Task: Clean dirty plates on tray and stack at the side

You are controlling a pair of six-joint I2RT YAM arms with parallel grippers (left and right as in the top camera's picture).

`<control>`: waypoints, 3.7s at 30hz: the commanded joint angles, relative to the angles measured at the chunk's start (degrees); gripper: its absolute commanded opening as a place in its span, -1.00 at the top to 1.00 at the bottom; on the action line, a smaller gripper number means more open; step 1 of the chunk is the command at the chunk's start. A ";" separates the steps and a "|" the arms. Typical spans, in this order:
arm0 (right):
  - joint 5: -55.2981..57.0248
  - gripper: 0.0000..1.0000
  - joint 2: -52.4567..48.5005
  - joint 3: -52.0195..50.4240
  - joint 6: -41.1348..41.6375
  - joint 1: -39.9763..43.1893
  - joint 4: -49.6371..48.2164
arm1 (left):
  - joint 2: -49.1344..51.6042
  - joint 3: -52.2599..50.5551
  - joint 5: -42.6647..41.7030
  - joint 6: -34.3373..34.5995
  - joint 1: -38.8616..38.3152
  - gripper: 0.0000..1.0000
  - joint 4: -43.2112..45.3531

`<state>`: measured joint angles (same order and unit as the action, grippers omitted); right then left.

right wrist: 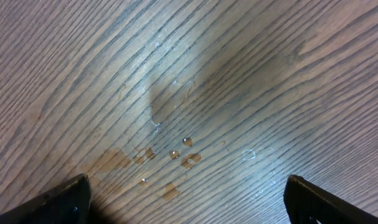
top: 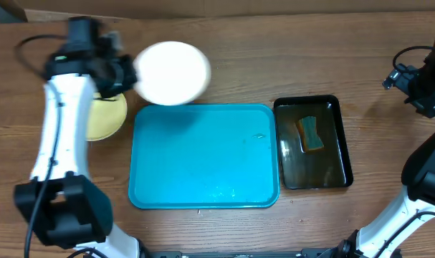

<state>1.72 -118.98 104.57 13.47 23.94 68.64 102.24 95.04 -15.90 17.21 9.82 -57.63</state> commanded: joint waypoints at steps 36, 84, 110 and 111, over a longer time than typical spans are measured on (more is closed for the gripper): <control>0.13 -1.00 1.22 0.83 0.22 -0.13 -0.04 | -0.35 -17.11 12.90 4.15 20.61 -0.41 16.35; 0.13 -1.00 1.22 0.83 0.22 -0.13 -0.04 | -0.35 -17.11 -10.51 -6.93 -15.21 -1.00 17.40; 0.13 -1.00 45.92 0.81 0.22 -23.93 0.00 | -0.35 -17.11 -10.51 -6.93 -15.21 -0.99 17.40; 0.13 -1.00 48.43 0.81 0.22 -26.93 -0.02 | -0.35 -17.11 -10.51 -6.93 -15.21 -0.99 17.40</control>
<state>1.74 -76.93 104.62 13.54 3.70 68.62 102.21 78.17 -25.93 11.55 -5.26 -40.27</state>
